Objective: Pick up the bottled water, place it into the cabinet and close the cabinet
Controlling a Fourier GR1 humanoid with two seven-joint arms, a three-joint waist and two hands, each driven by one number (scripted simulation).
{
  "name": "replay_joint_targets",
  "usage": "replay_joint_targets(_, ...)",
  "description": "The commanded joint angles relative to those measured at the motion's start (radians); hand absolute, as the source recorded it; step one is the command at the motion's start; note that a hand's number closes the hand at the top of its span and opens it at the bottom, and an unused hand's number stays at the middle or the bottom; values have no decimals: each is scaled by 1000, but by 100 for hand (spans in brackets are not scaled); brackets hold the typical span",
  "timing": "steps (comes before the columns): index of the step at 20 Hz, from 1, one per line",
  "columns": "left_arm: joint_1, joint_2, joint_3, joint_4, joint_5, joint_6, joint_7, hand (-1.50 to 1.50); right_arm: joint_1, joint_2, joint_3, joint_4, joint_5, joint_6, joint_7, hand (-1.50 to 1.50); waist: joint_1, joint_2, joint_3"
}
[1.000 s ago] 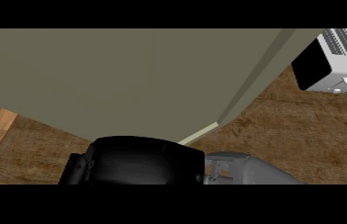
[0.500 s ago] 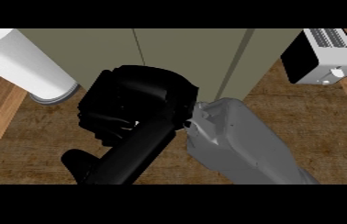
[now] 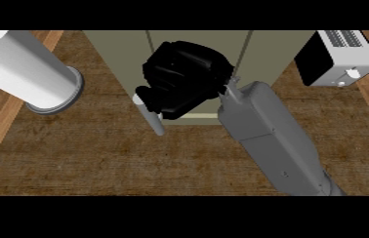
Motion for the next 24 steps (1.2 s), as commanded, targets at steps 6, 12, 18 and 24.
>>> replay_joint_targets(6,16,-60,71,-31,5,-90,58,-150,-66,-32,-82,181,173,125,-196,150,1,1,0)
replay_joint_targets(12,-26,-83,71,-28,3,-78,100,-150,-181,-32,-158,260,226,94,-275,-150,5,3,0)
replay_joint_targets(18,-37,-108,59,-36,-42,-77,109,-150,-255,-54,-191,273,281,33,-296,-150,11,1,-1)
replay_joint_targets(24,-81,-103,31,-73,-48,-55,146,-150,-286,-40,-205,310,305,-2,-314,-150,11,8,-1)
